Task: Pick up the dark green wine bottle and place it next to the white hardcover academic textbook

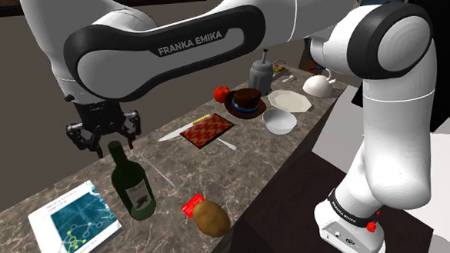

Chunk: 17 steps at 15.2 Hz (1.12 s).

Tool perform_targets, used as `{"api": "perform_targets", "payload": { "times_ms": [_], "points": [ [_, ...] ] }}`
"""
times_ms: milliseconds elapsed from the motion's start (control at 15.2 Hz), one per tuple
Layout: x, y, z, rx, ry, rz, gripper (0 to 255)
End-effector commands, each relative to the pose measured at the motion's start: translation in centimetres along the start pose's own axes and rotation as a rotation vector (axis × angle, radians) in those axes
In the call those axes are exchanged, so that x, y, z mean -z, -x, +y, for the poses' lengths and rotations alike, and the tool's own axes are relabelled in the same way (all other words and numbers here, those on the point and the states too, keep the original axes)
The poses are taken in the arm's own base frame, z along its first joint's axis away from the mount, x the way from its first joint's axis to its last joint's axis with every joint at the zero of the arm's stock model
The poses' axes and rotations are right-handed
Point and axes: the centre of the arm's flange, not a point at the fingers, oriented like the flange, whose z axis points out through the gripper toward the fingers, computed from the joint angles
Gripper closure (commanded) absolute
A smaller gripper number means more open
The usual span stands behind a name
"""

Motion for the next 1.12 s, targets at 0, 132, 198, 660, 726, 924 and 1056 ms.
{"api": "perform_targets", "payload": {
  "times_ms": [0, 132, 198, 660, 726, 924, 1056],
  "points": [
    [0.0, 0.0, 0.0, 0.000, 0.000, 0.000, 0],
    [0.0, 0.0, 0.0, 0.000, 0.000, 0.000, 0],
    [0.0, 0.0, 0.0, 0.000, 0.000, 0.000, 0],
    [5.0, 0.0, 0.0, 0.000, 0.000, 0.000, 0],
    [5.0, 0.0, 0.0, 0.000, 0.000, 0.000, 0],
    [5.0, 0.0, 0.0, 0.000, 0.000, 0.000, 0],
    [5.0, 0.0, 0.0, 0.000, 0.000, 0.000, 0]
  ]
}}
